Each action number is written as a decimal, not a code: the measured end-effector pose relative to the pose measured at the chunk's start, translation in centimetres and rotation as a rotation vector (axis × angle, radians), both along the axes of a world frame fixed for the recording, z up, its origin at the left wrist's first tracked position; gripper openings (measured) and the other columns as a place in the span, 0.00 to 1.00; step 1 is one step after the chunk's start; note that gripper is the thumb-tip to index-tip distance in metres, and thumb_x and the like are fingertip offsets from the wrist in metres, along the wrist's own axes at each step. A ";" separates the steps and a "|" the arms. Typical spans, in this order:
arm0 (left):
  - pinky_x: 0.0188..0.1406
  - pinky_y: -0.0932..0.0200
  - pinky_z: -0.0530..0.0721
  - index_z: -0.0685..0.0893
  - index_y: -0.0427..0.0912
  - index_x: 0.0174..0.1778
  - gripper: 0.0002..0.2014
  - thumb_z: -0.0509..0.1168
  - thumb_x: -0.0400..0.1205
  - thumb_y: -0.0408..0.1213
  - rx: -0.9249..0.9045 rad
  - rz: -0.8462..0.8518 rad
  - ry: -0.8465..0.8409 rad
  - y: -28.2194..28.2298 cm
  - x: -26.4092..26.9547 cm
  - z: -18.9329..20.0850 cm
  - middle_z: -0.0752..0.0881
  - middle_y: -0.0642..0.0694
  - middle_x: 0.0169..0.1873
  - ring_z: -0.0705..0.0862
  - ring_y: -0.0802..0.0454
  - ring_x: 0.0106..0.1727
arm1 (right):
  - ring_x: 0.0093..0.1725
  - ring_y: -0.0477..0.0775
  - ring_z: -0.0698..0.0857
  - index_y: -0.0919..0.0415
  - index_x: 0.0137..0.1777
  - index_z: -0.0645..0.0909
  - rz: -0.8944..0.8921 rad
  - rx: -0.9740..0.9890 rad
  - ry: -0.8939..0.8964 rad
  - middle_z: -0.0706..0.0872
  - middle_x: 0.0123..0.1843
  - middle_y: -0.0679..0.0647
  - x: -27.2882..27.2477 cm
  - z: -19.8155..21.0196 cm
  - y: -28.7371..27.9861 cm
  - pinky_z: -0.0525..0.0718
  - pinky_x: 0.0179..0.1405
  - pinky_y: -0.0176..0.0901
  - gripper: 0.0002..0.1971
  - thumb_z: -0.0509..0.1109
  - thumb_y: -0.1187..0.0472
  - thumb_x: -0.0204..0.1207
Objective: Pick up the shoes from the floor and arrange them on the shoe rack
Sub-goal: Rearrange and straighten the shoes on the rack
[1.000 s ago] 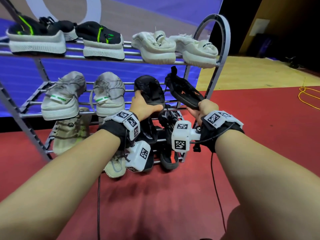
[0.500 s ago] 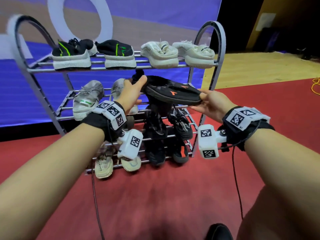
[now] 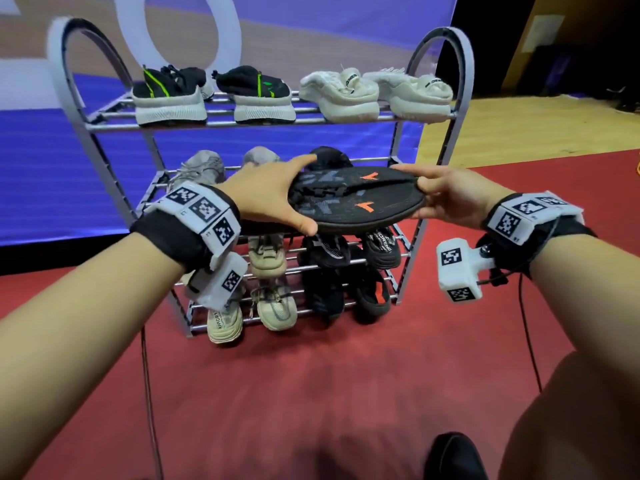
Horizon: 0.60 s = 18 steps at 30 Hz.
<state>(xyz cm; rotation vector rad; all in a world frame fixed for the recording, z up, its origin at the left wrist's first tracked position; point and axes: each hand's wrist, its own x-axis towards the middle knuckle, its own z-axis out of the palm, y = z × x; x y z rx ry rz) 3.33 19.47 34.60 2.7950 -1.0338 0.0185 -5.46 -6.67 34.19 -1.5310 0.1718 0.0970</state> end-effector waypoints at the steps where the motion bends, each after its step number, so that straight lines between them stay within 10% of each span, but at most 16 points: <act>1: 0.69 0.49 0.71 0.59 0.51 0.80 0.52 0.75 0.63 0.63 0.015 -0.009 0.037 0.1 -0.3 -0.1 0.76 0.49 0.73 0.75 0.46 0.72 | 0.31 0.41 0.90 0.55 0.66 0.75 0.012 -0.012 0.006 0.91 0.34 0.45 0.1 0.0 0.2 0.87 0.28 0.34 0.20 0.48 0.73 0.85; 5: 0.49 0.56 0.72 0.72 0.50 0.66 0.37 0.69 0.66 0.67 0.028 0.034 -0.071 0.3 -1.1 -1.3 0.85 0.50 0.58 0.82 0.47 0.58 | 0.26 0.40 0.87 0.55 0.60 0.77 -0.038 -0.100 -0.007 0.88 0.28 0.44 0.9 -0.2 1.5 0.86 0.26 0.32 0.15 0.50 0.66 0.86; 10: 0.50 0.55 0.70 0.74 0.49 0.65 0.37 0.65 0.68 0.71 -0.086 0.151 -0.113 -0.6 -1.6 -1.1 0.84 0.50 0.58 0.81 0.47 0.61 | 0.38 0.51 0.85 0.54 0.48 0.78 -0.206 -0.142 -0.046 0.84 0.40 0.50 2.1 0.4 3.9 0.87 0.38 0.47 0.17 0.51 0.49 0.86; 18: 0.47 0.54 0.69 0.76 0.44 0.62 0.38 0.66 0.67 0.71 -0.300 0.273 -0.095 -3.3 -2.7 0.1 0.79 0.48 0.50 0.79 0.45 0.62 | 0.39 0.55 0.90 0.60 0.63 0.78 -0.170 -0.070 -0.041 0.88 0.49 0.56 2.5 0.6 6.6 0.90 0.33 0.44 0.22 0.58 0.43 0.82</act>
